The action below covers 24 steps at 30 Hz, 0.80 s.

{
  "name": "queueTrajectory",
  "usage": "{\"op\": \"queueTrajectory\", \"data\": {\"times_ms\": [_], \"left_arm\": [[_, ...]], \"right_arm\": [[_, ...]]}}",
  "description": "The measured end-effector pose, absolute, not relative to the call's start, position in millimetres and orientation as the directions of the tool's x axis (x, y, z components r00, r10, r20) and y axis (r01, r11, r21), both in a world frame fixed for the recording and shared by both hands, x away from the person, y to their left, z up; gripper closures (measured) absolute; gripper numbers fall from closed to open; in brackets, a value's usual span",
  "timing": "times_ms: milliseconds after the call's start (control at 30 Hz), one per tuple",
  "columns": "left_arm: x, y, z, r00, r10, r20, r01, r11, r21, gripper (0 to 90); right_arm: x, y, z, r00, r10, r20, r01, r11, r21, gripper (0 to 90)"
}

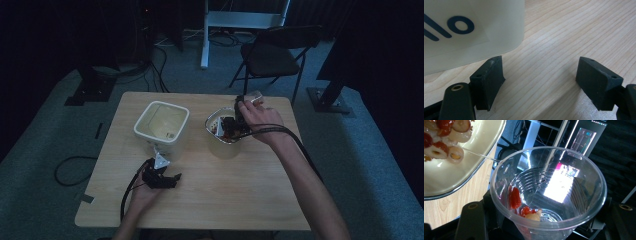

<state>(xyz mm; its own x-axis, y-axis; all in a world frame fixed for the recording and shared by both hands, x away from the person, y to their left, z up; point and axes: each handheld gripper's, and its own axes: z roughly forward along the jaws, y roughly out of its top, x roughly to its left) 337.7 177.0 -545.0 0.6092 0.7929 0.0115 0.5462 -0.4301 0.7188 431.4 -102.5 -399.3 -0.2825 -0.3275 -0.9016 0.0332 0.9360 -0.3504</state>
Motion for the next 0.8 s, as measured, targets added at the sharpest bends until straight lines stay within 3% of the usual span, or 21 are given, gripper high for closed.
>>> {"op": "queueTrajectory", "data": {"times_ms": [800], "left_arm": [[337.7, 177.1, -545.1, 0.609, 0.793, 0.011, 0.546, -0.43, 0.719, 22.9]], "right_arm": [[432.1, -100.1, -406.0, -0.288, -0.344, -0.894, 0.029, 0.93, -0.367, 32.2]]}}
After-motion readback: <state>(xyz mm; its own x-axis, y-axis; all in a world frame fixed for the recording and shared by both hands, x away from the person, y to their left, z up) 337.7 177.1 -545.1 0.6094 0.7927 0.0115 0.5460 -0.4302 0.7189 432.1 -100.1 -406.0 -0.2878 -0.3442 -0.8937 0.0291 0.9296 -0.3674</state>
